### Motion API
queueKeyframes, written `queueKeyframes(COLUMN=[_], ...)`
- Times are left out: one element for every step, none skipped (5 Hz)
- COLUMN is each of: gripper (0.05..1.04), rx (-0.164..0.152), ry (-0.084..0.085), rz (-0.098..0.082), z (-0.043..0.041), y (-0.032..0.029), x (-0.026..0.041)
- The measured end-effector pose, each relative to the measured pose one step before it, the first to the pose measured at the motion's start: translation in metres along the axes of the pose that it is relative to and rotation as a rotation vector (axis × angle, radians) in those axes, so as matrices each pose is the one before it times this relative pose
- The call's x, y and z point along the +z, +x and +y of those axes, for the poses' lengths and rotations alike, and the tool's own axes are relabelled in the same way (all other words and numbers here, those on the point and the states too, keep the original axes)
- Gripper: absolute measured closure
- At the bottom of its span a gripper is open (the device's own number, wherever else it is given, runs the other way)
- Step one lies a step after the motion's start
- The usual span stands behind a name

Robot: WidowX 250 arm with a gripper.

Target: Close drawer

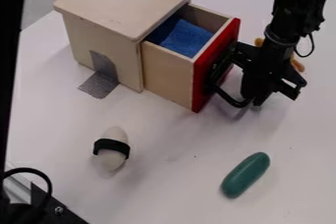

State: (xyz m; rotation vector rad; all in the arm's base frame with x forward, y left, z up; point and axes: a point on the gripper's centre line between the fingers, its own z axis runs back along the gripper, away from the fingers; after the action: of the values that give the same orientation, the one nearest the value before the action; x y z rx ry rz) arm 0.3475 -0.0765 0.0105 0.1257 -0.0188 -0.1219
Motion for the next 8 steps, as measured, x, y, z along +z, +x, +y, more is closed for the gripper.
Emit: queueKeyframes(gripper=[0.945, 0.96, 0.961, 0.961, 0.961, 0.961, 0.961, 0.937], rx=[0.0179, 0.0366, 0.0574, 0.0482, 0.0347, 0.0388, 0.006, 0.0153], ry=[-0.0045, -0.0101, -0.0207, -0.0142, 0.0032, -0.0083, -0.0034, -0.0097], rz=[0.0031, 0.0034, 0.0099, -0.0001, 0.0061, 0.0019, 0.0017, 0.0001], z=[0.00611, 0.01609, 0.02047, 0.01782, 0.02216, 0.01573, 0.00571, 0.00161], y=[-0.00578, -0.00514, -0.00361, 0.00159, 0.00086, 0.00103, 0.00006, 0.00008], x=[-0.00003, -0.00149, -0.00222, -0.00241, -0.00165, -0.00104, 0.00008, 0.00032])
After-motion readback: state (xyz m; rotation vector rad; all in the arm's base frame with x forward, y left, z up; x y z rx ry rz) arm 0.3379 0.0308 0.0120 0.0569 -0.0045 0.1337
